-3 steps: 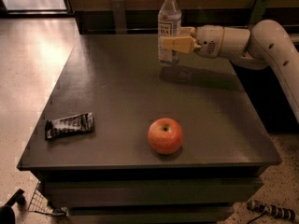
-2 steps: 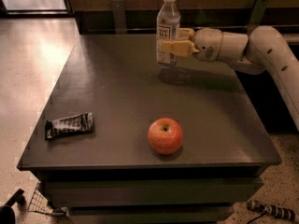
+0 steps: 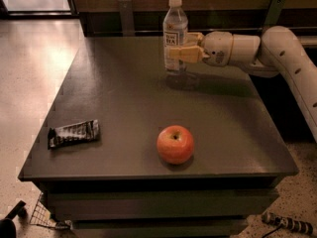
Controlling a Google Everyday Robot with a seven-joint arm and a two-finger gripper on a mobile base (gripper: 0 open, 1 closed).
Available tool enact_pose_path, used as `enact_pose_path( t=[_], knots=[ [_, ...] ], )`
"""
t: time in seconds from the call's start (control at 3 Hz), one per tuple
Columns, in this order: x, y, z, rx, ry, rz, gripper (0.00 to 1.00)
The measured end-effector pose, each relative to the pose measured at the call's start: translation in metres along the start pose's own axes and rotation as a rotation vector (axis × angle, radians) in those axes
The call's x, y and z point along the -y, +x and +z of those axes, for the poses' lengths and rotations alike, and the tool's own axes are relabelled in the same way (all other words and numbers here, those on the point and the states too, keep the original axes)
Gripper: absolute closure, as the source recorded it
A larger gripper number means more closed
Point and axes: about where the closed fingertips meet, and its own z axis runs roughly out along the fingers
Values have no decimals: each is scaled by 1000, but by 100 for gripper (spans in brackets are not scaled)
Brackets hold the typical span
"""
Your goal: Place blue plastic bottle upright
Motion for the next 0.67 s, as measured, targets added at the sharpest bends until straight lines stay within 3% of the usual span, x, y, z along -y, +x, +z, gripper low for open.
enact_pose_path(
  t=[0.67],
  knots=[
    [-2,35,-3,-47,22,58,100]
  ],
)
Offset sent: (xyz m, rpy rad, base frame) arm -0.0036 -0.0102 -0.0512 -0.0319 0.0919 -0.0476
